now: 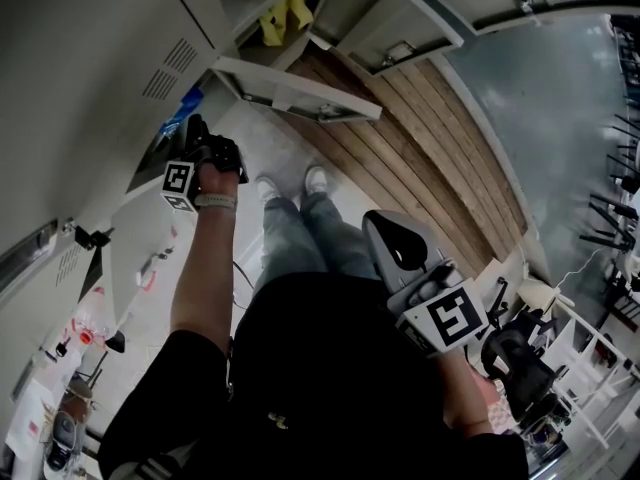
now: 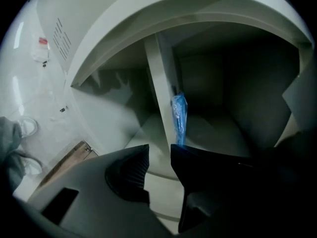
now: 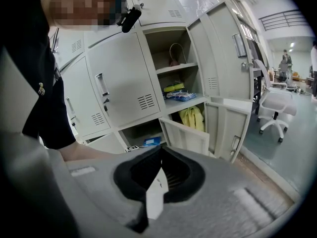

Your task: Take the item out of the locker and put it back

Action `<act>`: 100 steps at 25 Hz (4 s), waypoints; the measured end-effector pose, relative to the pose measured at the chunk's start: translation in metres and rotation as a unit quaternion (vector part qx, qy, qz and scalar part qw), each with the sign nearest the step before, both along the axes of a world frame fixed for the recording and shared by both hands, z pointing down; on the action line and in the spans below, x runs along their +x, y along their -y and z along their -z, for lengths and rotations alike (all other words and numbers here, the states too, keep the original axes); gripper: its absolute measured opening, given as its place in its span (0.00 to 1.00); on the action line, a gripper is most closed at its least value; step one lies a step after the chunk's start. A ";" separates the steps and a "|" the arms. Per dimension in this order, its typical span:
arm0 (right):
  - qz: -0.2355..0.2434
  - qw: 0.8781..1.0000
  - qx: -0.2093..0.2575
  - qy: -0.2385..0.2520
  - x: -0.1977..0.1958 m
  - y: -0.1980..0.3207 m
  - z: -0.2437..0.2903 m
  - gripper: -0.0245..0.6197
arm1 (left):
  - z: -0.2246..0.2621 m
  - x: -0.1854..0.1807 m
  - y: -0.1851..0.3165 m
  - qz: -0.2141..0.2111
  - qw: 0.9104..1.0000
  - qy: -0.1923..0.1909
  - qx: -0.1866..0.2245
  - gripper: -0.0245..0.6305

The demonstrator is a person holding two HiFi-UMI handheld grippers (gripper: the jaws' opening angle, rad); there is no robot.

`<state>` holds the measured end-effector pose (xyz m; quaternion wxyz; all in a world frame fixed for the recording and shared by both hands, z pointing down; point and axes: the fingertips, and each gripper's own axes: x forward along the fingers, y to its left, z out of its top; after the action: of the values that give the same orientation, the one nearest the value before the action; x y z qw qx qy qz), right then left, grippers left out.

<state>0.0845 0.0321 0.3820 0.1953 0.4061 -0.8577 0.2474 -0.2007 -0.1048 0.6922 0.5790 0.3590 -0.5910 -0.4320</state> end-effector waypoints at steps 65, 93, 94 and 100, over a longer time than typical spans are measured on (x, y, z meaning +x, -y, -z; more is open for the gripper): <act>0.079 0.989 0.083 0.091 -0.036 0.035 0.052 0.03 | 0.255 0.116 -0.097 -0.285 0.949 0.079 0.107 0.07; 0.141 0.960 0.196 0.143 -0.045 0.032 0.106 0.03 | 0.395 0.162 -0.121 -0.391 0.687 0.585 0.180 0.06; 0.140 0.960 0.195 0.144 -0.045 0.031 0.106 0.03 | 0.394 0.161 -0.123 -0.391 0.685 0.589 0.178 0.06; 0.136 0.960 0.191 0.150 -0.045 0.026 0.105 0.03 | 0.394 0.151 -0.128 -0.381 0.702 0.576 0.174 0.06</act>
<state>0.0391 0.0056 0.2767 0.0152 0.2732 -0.9557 0.1084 -0.0494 0.0230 0.2977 0.1677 0.8269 -0.5363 0.0213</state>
